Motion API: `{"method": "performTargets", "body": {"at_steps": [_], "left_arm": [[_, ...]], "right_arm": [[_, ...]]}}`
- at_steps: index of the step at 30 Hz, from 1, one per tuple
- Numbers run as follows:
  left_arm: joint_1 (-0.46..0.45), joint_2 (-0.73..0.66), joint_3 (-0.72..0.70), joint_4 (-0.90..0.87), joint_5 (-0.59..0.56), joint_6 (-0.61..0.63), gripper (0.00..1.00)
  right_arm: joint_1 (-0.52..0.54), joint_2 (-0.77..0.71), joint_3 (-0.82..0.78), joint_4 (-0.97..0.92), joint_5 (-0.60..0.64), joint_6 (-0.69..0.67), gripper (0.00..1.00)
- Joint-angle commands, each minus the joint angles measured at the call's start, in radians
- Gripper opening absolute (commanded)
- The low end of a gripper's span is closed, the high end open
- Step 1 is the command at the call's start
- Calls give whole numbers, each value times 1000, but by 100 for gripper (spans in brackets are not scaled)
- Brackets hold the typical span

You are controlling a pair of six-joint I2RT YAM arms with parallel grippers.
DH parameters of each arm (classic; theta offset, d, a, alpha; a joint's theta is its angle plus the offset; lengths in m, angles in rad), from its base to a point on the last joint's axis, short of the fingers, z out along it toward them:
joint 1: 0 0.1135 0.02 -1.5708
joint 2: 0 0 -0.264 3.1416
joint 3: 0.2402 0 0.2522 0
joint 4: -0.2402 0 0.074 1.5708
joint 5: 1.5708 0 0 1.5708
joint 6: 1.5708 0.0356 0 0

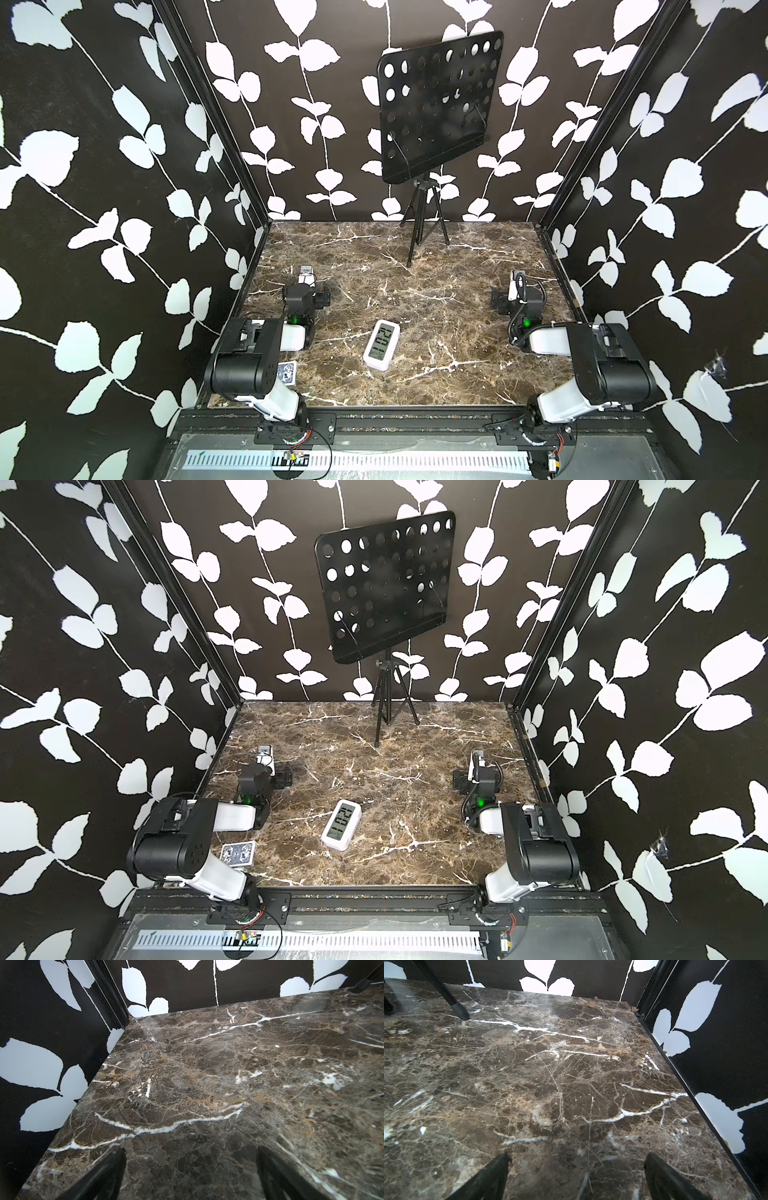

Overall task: Insert the battery into the alarm
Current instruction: Reset both arms

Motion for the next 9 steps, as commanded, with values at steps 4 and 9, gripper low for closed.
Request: {"method": "performTargets", "body": {"at_steps": [4, 9], "left_arm": [[4, -21, -10, 21, 8, 9, 99], [3, -21, -11, 21, 9, 8, 99]], "right_arm": [[-4, -8, 24, 25, -17, -2, 99], [-5, -15, 13, 36, -17, -4, 99]]}}
